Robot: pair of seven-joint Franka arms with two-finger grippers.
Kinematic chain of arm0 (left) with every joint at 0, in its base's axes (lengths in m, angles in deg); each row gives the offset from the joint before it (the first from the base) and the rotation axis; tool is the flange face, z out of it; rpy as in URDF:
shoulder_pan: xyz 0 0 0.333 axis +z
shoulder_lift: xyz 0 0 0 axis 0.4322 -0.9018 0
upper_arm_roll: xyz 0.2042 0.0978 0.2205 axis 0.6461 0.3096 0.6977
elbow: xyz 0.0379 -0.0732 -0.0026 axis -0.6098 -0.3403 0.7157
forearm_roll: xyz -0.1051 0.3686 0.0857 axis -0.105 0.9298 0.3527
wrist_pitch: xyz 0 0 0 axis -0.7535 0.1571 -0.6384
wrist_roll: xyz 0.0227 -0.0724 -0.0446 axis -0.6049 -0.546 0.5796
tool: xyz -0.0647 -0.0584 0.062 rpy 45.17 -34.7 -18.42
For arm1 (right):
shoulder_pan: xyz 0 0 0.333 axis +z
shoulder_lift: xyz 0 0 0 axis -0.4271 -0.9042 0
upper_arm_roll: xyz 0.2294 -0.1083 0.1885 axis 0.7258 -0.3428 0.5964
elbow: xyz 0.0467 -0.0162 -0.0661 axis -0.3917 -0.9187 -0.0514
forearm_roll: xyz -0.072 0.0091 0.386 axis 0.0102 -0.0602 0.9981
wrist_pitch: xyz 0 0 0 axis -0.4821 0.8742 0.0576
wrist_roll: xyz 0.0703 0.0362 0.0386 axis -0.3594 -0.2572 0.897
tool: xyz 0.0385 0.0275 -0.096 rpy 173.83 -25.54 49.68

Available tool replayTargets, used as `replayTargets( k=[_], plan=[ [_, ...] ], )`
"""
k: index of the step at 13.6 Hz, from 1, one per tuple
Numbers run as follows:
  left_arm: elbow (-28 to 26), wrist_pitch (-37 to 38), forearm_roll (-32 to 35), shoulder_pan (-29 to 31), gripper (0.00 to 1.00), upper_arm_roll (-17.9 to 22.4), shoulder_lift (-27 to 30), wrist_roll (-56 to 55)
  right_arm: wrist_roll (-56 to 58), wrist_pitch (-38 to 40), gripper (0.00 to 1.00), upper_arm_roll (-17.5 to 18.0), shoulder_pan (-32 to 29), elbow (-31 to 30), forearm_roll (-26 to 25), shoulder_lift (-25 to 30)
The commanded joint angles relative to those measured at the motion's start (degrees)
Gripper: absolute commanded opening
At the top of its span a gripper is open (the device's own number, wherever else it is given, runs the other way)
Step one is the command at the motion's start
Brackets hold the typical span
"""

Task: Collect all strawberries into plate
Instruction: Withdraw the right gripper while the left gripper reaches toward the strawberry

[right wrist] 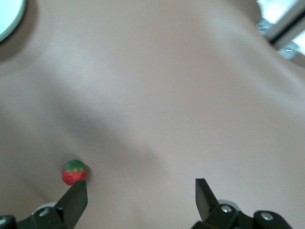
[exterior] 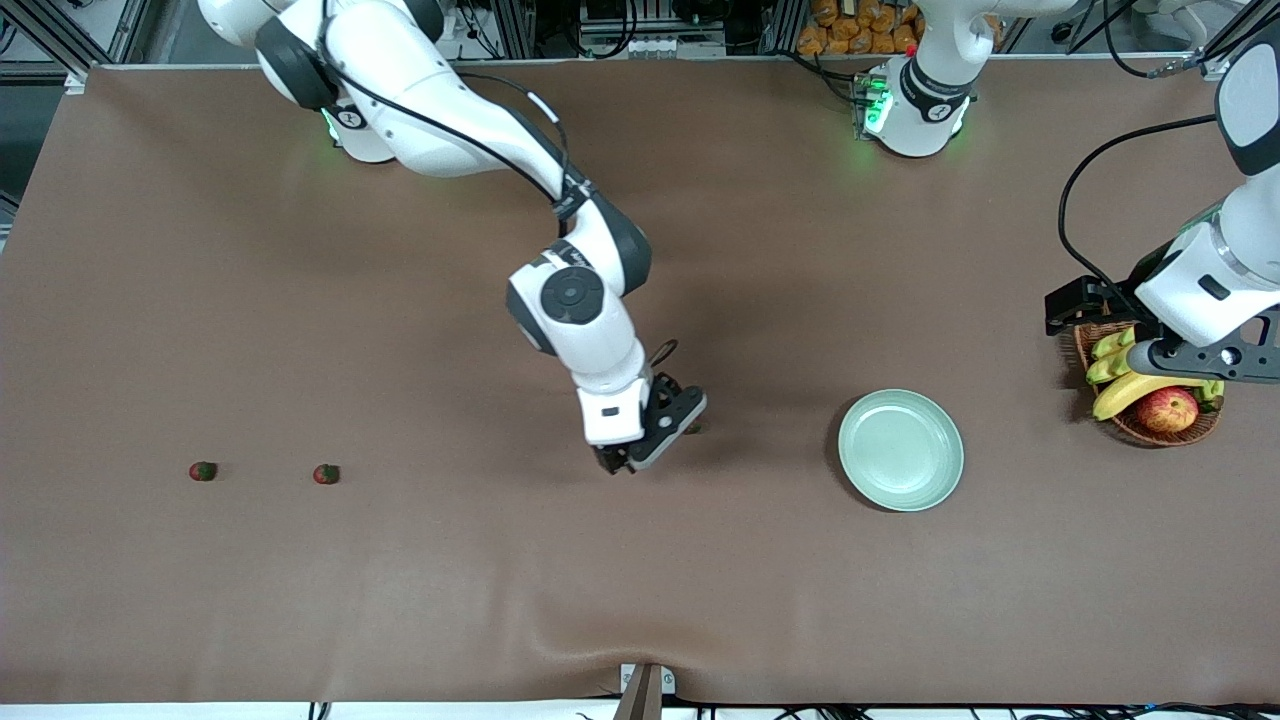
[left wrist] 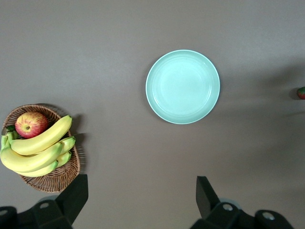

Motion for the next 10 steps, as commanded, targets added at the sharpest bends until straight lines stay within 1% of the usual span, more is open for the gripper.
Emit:
replayTargets(
  k=[1,3,7,8,10],
  plan=[
    [0.9,0.9,-1.0,-0.2,1.00,0.0,-0.4,0.4,0.3,4.5,1.00,0.6,-3.1,-1.0,0.4,3.6],
    [0.9,0.9,-1.0,-0.4,1.00,0.0,-0.4,0.4,0.3,8.3,1.00,0.6,-5.3,-1.1,0.4,5.9],
    [0.9,0.9,-1.1,-0.6,1.00,-0.3,-0.3,0.3,0.6,19.1,1.00,0.6,-10.2,-1.6,0.2,11.4],
    [0.9,0.9,-1.1,-0.6,1.00,-0.4,-0.3,0.1,0.8,20.1,1.00,0.6,-11.8,-2.4,0.2,13.0],
    [0.9,0.9,-1.1,-0.7,1.00,-0.4,-0.3,-0.6,0.8,20.3,1.00,0.6,-14.5,-6.2,0.2,16.9]
  ],
)
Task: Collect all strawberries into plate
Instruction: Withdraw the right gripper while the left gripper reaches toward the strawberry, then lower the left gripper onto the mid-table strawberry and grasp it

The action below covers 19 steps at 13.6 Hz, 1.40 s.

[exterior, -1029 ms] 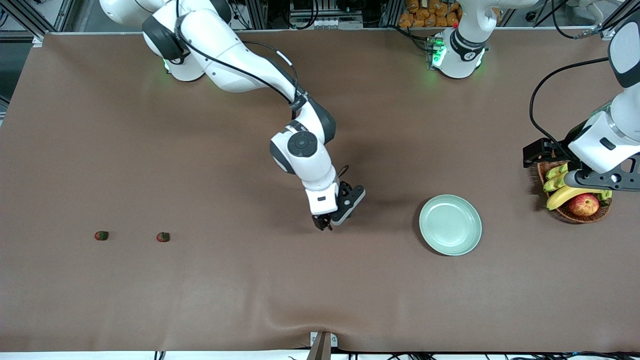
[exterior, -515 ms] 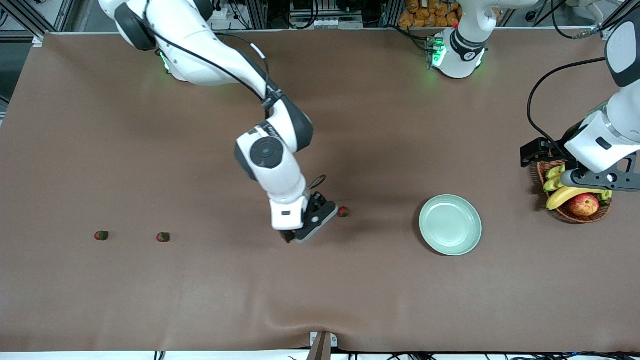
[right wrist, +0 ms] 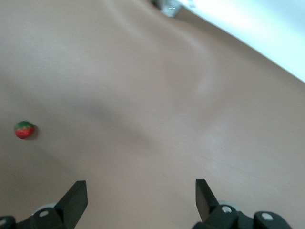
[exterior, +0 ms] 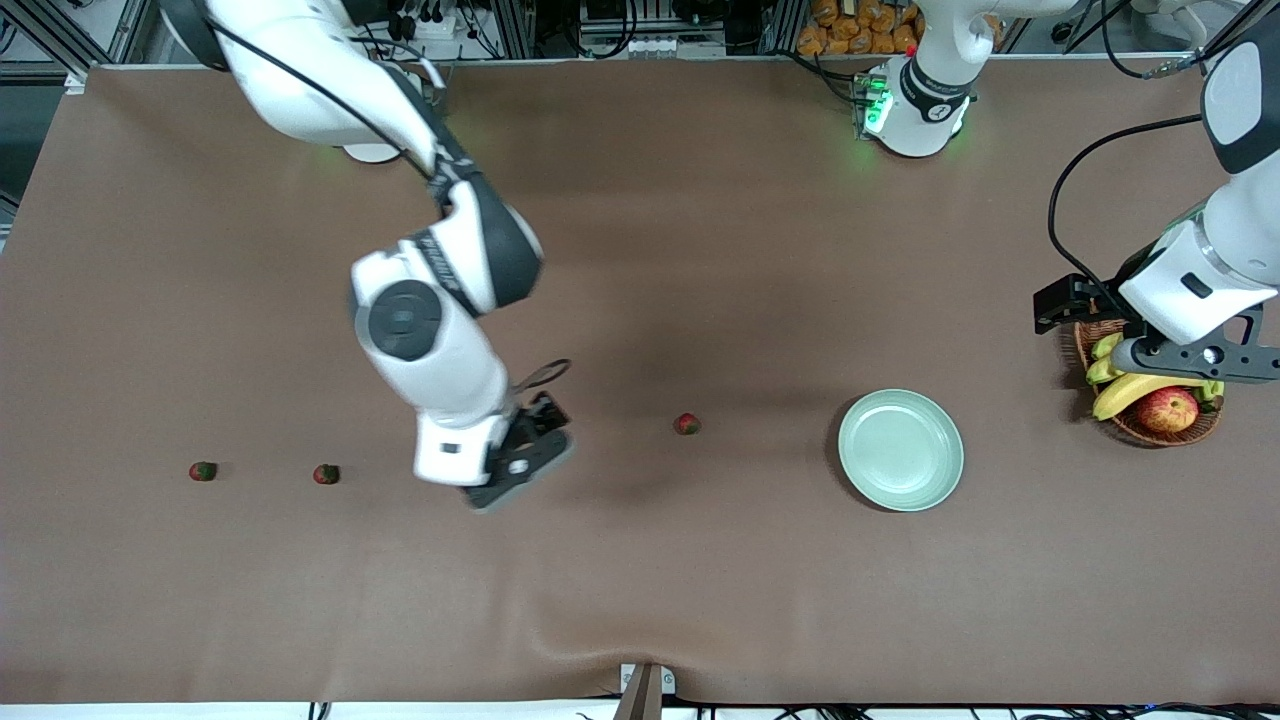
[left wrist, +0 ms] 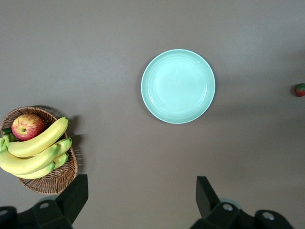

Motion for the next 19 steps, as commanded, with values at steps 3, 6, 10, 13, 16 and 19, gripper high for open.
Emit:
replayTargets(
  k=[3,6,10,13,16,19],
  plan=[
    [0.9,0.9,-1.0,-0.3,1.00,0.0,-0.3,-0.6,0.4,0.8,1.00,0.9,-8.1,-11.1,0.0,9.6],
    [1.1,0.8,-1.6,-0.2,1.00,-1.1,-0.3,-2.4,0.5,1.4,1.00,0.9,-13.1,-13.2,0.0,10.9],
    [1.0,0.8,-2.8,-0.7,1.00,-1.8,-0.3,-6.4,0.0,0.9,1.00,0.8,-17.3,-15.9,0.0,10.5],
    [1.1,-0.7,-4.3,-2.3,1.00,-2.5,-1.1,-11.9,-1.0,0.8,1.00,0.8,-18.8,-17.2,0.1,10.0],
    [1.1,-6.1,-4.3,-7.4,1.00,-2.5,-4.5,-16.0,-8.9,1.0,1.00,0.8,-18.9,-17.2,-0.3,9.2],
    [1.1,-11.9,-5.2,-13.6,1.00,-2.5,-10.1,-25.4,-12.8,0.8,1.00,0.8,-20.1,-17.2,-0.6,6.9]
  ],
)
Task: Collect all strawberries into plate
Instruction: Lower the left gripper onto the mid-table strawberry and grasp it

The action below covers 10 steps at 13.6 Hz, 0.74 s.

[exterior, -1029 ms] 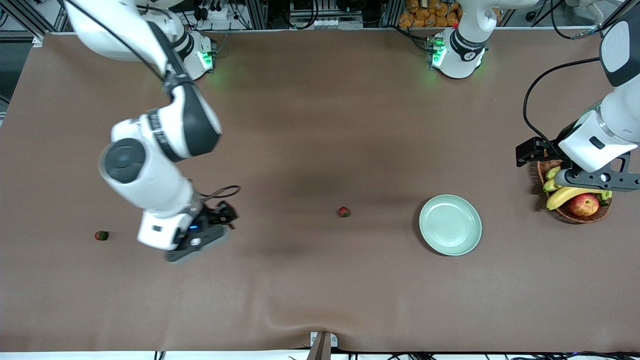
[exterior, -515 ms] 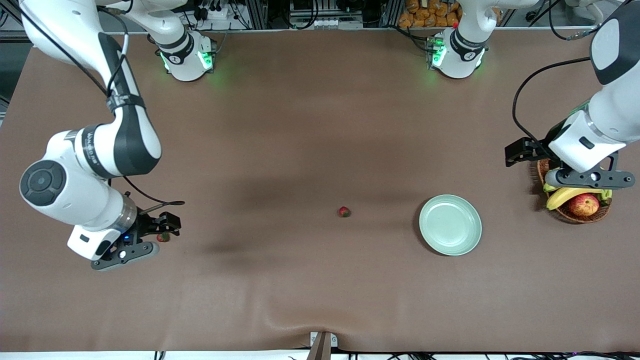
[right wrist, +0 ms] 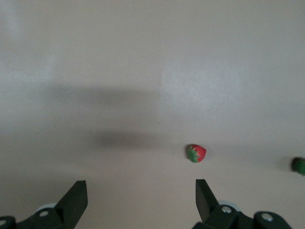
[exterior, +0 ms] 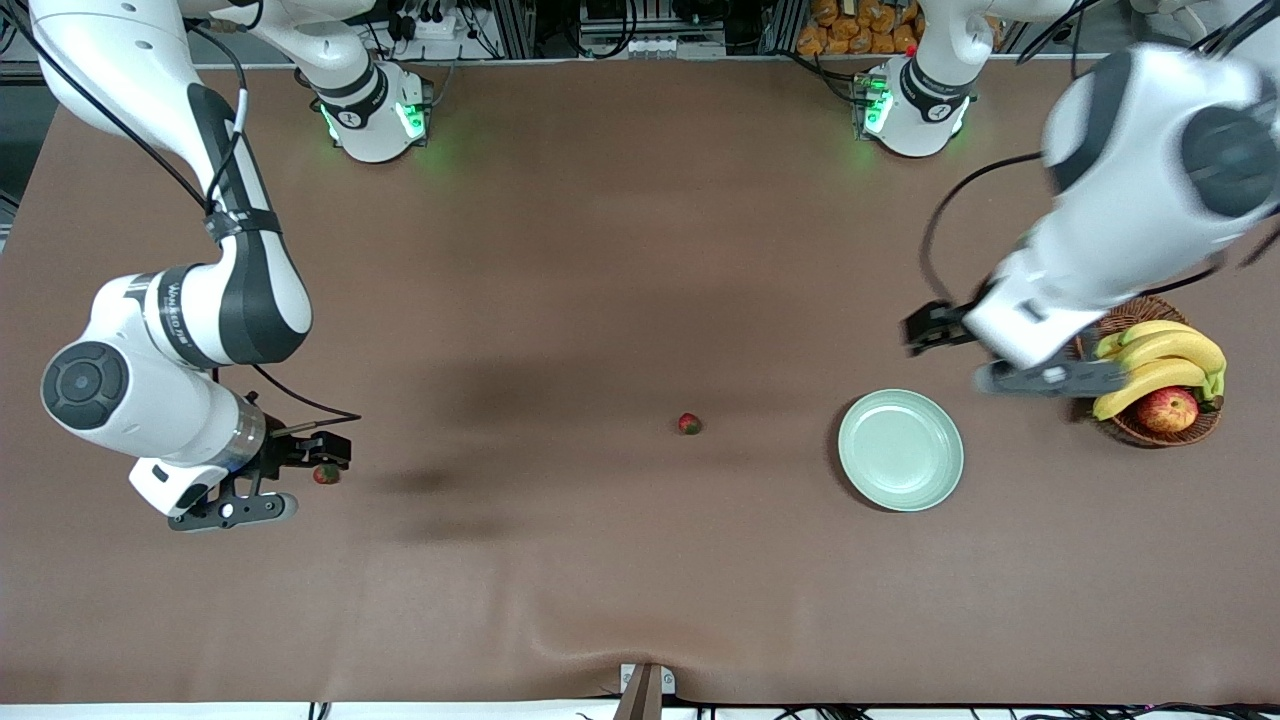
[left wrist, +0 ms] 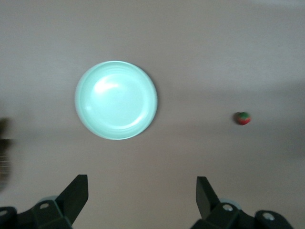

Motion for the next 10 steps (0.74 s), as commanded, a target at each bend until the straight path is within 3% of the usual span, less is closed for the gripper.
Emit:
replayTargets(
  k=[1,5,10],
  plan=[
    [1.0,-5.4,-1.0,-6.5,1.00,0.5,-5.8,-8.5,-2.3,-0.6,1.00,0.9,-2.4,-0.7,-0.4,-1.4],
    [0.9,-14.1,0.2,-14.7,1.00,0.5,-14.2,-25.0,-3.4,-1.5,1.00,0.9,-3.5,-0.5,-0.4,-3.4],
    [1.0,-25.9,0.9,-18.3,1.00,0.6,-24.2,-38.9,-2.1,-4.8,1.00,0.9,-5.3,-0.2,-0.6,-5.8]
  ],
)
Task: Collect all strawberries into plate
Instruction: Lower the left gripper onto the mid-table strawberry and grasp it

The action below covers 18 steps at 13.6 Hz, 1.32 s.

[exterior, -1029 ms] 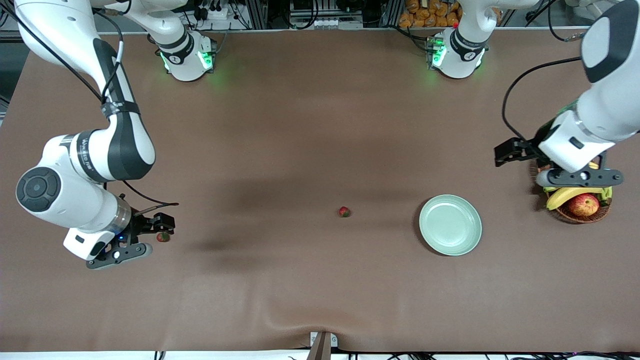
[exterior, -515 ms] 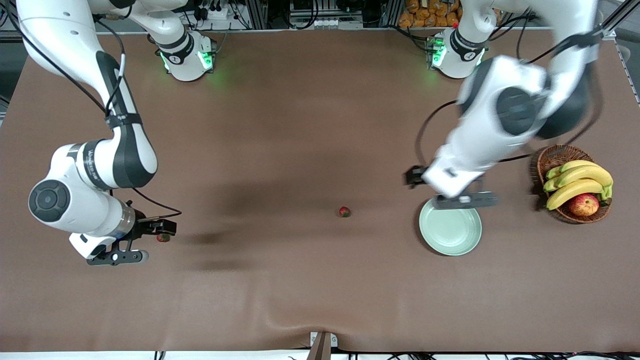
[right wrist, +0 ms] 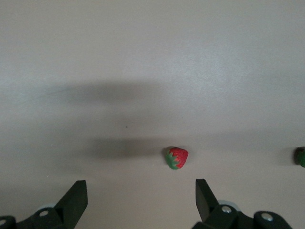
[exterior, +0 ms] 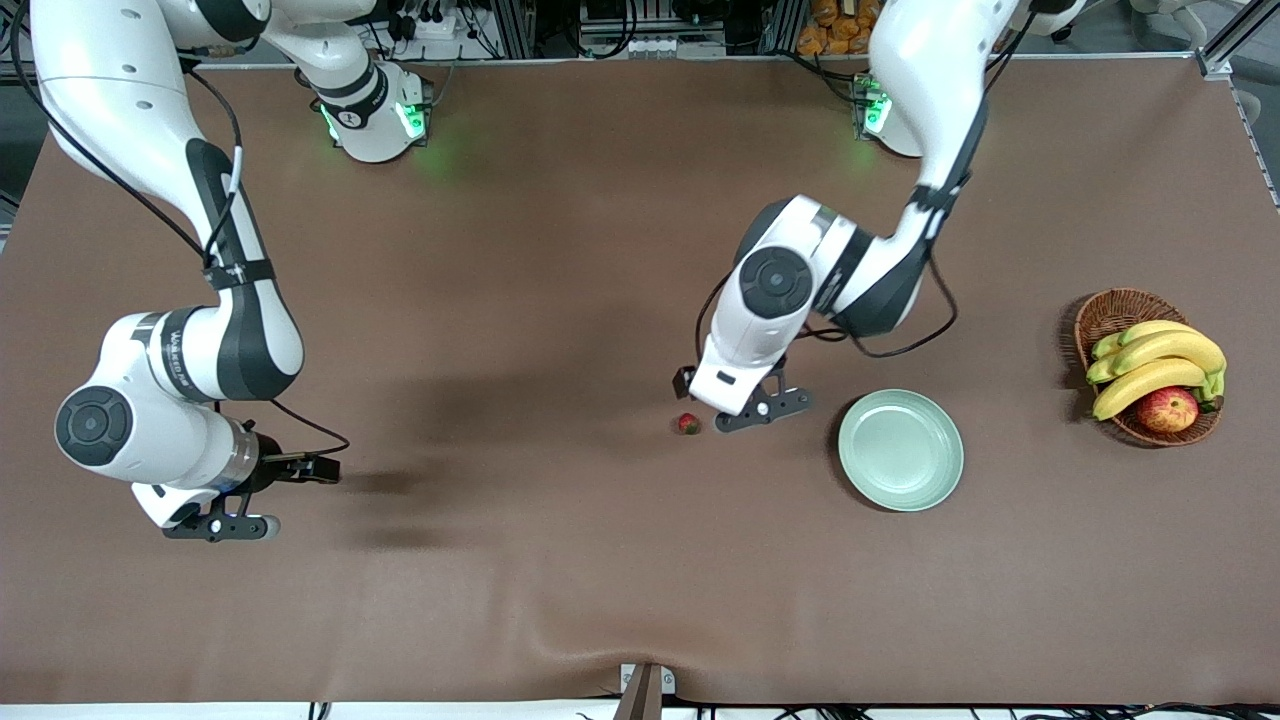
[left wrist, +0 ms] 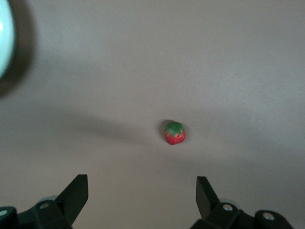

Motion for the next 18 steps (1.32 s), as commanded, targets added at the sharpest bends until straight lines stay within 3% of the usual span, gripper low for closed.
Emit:
replayTargets(
  k=[1,5,8,11,15,16,18],
  plan=[
    [1.3,-6.3,1.1,-1.6,1.00,0.6,-5.0,-5.8,1.7,-1.5,1.00,1.0,-1.8,0.1,-0.6,-1.1],
    [1.3,-14.3,1.2,-3.3,1.00,0.7,-10.3,-9.9,11.3,-2.9,1.00,1.0,-3.3,0.1,-0.5,-2.7],
    [1.3,-14.4,1.7,-3.3,1.00,0.8,-10.7,-10.0,14.2,-3.2,1.00,1.0,-3.3,0.2,-0.8,-3.4],
    [1.5,-16.3,2.7,-3.3,0.93,0.8,-12.0,-10.0,21.5,-3.8,1.00,1.0,-4.3,0.6,-1.1,-4.9],
    [1.7,-16.4,2.8,-3.2,0.53,0.9,-12.6,-9.8,27.0,-4.8,1.00,1.0,-4.5,0.5,-1.1,-6.3],
    [1.7,-16.4,2.8,-3.1,0.31,0.9,-12.8,-9.5,27.0,-4.8,1.00,1.0,-4.5,0.5,-1.0,-6.7],
    [1.7,-16.4,2.9,-3.1,0.05,1.1,-12.4,-9.1,26.9,-5.0,1.00,1.0,-4.5,0.5,-0.8,-7.2]
  ],
)
